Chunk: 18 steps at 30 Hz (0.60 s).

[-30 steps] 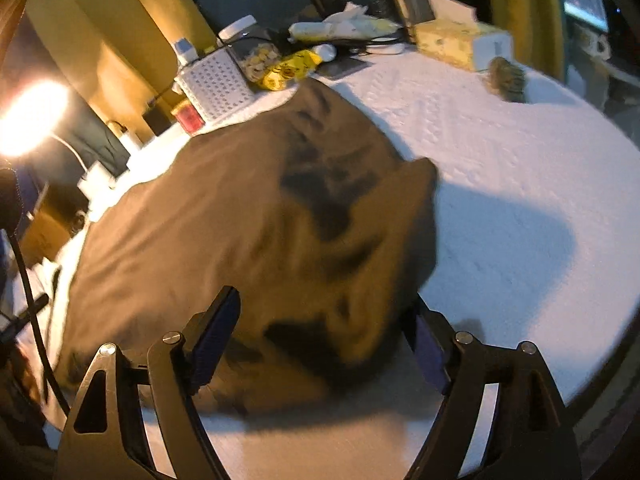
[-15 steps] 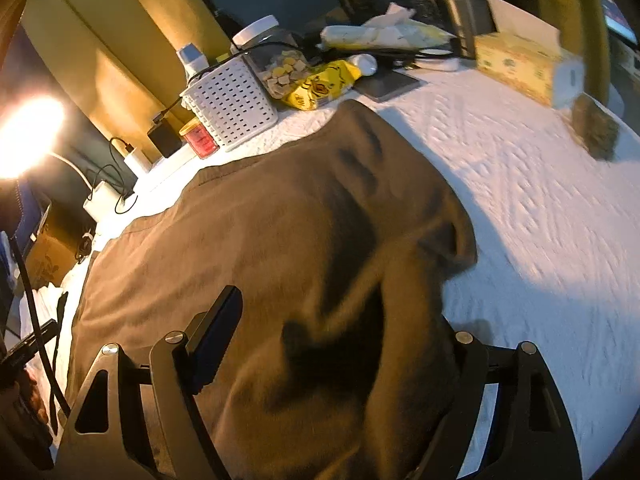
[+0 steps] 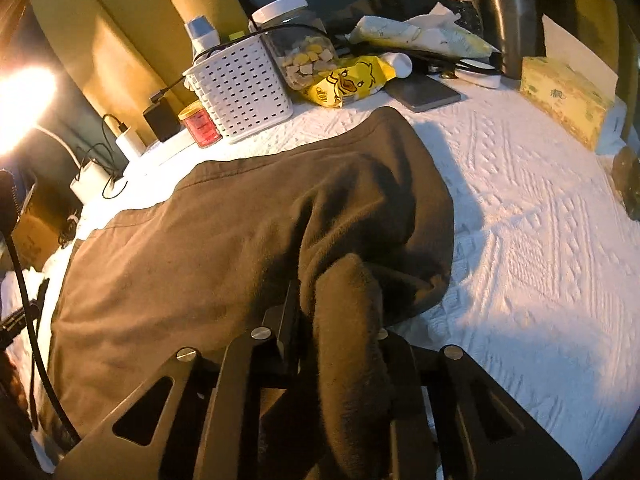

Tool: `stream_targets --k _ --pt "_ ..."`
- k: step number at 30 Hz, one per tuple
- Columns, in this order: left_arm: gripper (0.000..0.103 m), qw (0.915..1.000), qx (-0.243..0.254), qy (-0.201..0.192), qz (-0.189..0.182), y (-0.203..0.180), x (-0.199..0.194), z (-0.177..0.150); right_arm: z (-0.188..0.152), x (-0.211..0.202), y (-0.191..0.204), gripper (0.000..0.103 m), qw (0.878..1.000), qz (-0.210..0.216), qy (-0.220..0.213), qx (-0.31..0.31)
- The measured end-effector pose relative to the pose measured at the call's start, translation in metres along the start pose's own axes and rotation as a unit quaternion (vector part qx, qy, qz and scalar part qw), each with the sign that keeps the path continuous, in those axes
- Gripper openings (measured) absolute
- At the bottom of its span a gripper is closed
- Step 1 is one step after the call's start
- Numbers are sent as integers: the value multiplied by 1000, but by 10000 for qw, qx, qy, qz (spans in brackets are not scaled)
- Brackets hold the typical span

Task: Fold small clothes
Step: 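Lift the grasped side with the right tool and fold it across the shirt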

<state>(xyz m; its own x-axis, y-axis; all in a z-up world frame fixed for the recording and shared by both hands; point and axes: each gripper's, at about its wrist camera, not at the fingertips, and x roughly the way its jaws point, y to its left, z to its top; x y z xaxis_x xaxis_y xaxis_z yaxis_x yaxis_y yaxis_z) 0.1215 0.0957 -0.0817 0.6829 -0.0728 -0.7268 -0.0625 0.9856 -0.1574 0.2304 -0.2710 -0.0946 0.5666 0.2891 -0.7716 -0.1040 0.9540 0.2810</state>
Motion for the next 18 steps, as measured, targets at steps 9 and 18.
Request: stream_targets --k 9,18 --pt "66 9998 -45 -144 -137 14 -5 -3 10 -18 35 15 9991 -28 -238 -349" --pt "66 9993 -190 -271 -200 35 -16 -12 15 -26 92 14 9953 161 -309 -899"
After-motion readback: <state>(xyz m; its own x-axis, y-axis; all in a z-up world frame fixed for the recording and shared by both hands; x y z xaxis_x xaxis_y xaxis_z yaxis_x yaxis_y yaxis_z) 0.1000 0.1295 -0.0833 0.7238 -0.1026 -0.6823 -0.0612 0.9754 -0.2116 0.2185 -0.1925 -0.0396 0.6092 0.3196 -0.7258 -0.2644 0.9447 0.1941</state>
